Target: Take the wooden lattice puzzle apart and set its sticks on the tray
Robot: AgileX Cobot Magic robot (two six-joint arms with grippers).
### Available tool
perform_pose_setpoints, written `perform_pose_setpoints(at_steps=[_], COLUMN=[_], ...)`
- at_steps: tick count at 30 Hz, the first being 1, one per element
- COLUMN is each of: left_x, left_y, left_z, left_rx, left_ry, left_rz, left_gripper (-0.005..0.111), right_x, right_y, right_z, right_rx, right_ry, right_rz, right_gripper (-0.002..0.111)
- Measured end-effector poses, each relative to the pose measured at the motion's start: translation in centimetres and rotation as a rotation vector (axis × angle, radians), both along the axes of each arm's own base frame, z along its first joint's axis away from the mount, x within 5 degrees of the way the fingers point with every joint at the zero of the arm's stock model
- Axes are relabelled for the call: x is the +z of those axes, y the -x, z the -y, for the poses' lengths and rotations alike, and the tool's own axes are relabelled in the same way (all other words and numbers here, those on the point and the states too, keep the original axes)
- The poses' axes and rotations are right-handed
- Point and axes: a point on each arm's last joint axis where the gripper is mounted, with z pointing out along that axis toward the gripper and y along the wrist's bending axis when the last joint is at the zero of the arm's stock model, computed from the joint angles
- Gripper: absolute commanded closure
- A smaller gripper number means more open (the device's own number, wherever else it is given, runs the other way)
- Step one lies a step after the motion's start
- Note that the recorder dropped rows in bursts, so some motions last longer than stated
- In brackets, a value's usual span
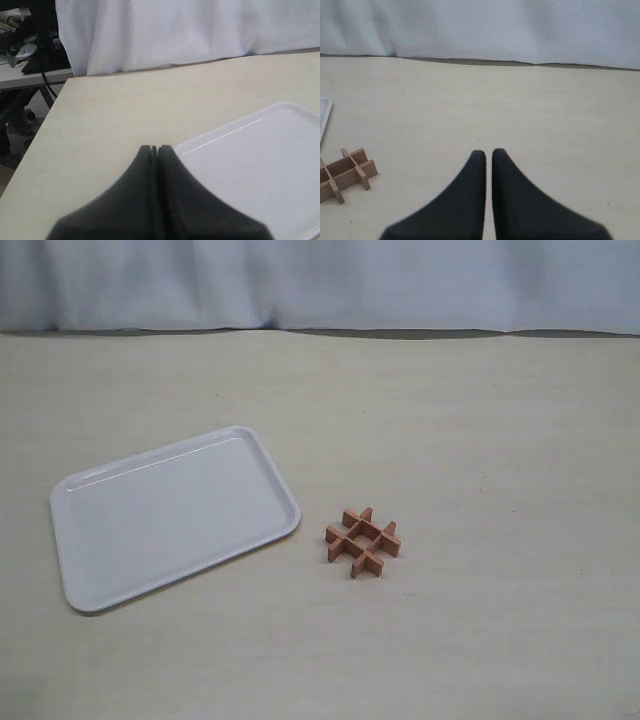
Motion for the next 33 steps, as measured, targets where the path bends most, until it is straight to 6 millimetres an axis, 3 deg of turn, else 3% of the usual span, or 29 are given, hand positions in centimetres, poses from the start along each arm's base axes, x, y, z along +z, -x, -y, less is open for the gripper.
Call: perform_pose_setpoints(at_steps=[17,33], left_x=[0.0,0.0], left_y=[0.0,0.0], left_z=[0.0,0.0], left_rx=[0.0,0.0], left_ry=[0.0,0.0], left_rz=[0.0,0.0], left_gripper=[0.107,0.107], right_x=[0.4,3.5], right_y=[-0.1,-0.2], right_z=[0.0,-0.2], right_rx=[0.004,0.027], right_ry=[0.009,0.021], right_rz=[0.046,0.395], right_gripper=[0.104,0.104])
